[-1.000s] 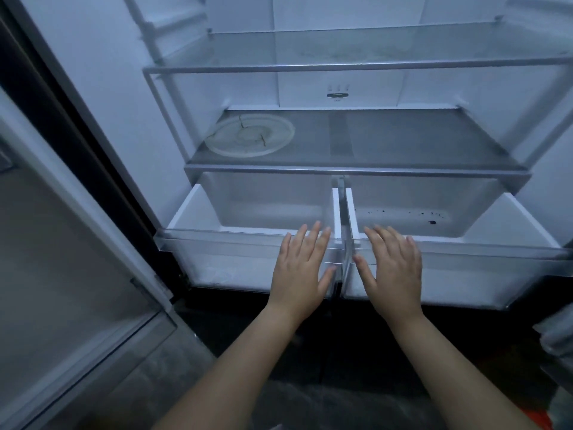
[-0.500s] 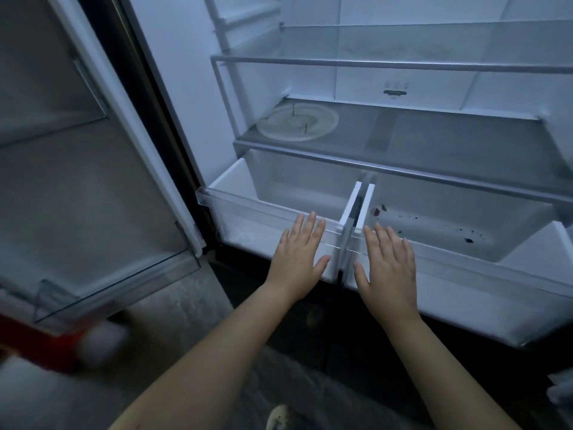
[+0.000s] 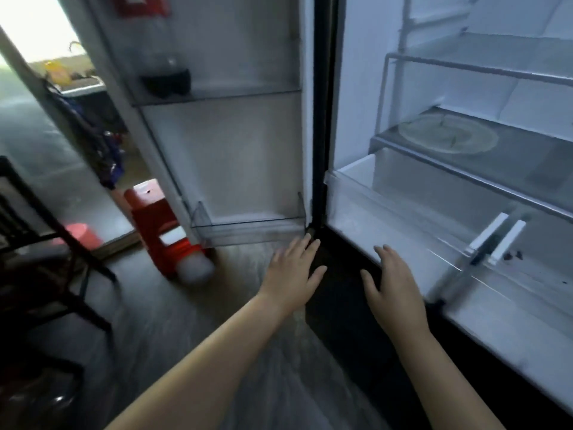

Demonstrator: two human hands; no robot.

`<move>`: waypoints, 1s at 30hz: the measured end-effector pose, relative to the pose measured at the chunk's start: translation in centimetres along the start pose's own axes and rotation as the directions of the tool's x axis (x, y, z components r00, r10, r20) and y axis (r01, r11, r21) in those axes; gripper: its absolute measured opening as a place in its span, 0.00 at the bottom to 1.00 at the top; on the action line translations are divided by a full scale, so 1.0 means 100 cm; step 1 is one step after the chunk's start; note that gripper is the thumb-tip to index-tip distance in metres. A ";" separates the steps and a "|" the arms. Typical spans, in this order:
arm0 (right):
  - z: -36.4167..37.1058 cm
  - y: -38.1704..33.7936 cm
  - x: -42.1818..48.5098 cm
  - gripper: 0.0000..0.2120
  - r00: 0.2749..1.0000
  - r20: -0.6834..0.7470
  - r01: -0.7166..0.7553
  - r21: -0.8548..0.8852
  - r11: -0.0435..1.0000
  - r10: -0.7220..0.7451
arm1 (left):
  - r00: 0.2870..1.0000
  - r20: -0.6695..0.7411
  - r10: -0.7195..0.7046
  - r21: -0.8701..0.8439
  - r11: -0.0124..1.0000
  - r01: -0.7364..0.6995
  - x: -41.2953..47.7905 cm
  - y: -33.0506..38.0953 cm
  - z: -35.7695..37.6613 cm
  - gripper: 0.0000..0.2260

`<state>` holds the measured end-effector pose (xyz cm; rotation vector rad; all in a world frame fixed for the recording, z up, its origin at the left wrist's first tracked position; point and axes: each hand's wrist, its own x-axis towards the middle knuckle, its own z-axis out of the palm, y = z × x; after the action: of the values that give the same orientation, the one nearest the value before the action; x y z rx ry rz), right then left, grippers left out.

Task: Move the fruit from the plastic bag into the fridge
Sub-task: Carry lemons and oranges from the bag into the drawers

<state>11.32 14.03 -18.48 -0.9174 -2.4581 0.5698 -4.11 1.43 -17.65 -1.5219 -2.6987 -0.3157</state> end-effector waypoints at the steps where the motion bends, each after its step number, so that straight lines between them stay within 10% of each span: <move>1: 0.009 -0.016 0.003 0.25 0.998 0.023 0.050 0.014 0.999 -0.051 | 0.999 -0.046 -0.019 0.023 1.000 0.020 -0.011 -0.015 -0.008 0.28; 10: 0.092 -0.212 0.006 0.25 0.883 0.159 0.415 0.177 0.892 -0.442 | 0.852 -0.407 -0.329 -0.006 0.934 0.357 -0.148 -0.173 -0.088 0.19; 30: 0.254 -0.548 -0.141 0.23 0.438 0.247 0.709 0.497 0.501 -0.865 | 0.473 -0.434 -0.767 -0.077 0.554 0.829 -0.446 -0.408 -0.155 0.28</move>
<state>-20.35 -39.21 -14.39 0.6722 -2.6803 0.8432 -16.67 -59.57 -14.55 0.0256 -2.7423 -0.3823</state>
